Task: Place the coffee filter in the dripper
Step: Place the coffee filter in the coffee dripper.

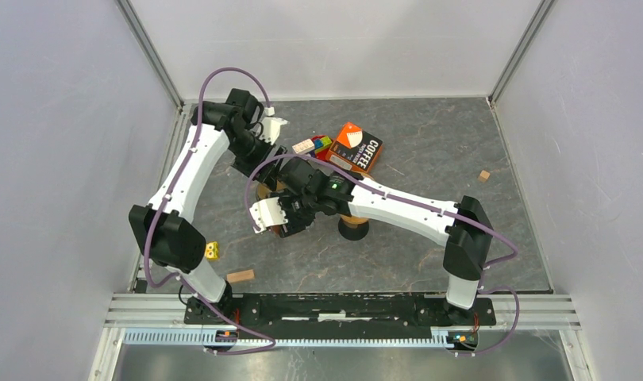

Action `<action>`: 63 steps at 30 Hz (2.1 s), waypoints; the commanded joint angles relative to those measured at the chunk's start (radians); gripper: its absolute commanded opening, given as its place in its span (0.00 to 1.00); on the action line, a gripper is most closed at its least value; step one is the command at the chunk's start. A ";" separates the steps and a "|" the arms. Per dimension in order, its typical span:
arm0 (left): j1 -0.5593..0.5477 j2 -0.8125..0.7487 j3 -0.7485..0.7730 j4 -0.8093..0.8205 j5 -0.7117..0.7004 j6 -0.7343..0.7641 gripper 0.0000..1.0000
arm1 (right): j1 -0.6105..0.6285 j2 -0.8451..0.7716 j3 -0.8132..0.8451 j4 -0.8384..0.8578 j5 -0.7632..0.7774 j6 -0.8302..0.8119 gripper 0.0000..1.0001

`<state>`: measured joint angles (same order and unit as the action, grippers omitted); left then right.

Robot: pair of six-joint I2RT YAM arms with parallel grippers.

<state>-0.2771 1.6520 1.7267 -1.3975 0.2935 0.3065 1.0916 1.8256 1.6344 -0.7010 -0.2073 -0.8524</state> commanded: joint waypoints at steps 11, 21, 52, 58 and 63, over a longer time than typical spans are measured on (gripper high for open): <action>-0.026 0.016 -0.001 0.106 0.042 0.075 0.89 | -0.006 0.001 0.063 -0.032 -0.028 0.013 0.64; -0.046 0.031 -0.068 0.161 -0.014 0.086 0.89 | -0.006 0.008 0.062 -0.031 -0.023 0.014 0.64; -0.048 0.054 -0.166 0.250 -0.143 0.092 0.88 | -0.006 0.018 -0.048 -0.027 -0.036 0.017 0.54; -0.048 0.058 -0.171 0.250 -0.154 0.102 0.88 | -0.005 0.021 -0.049 -0.019 -0.030 0.012 0.54; -0.048 0.052 -0.149 0.236 -0.149 0.111 0.89 | -0.006 0.018 -0.017 -0.022 -0.024 0.012 0.57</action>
<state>-0.3290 1.6958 1.5635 -1.1973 0.2031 0.3683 1.0843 1.8347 1.6054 -0.6586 -0.2241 -0.8536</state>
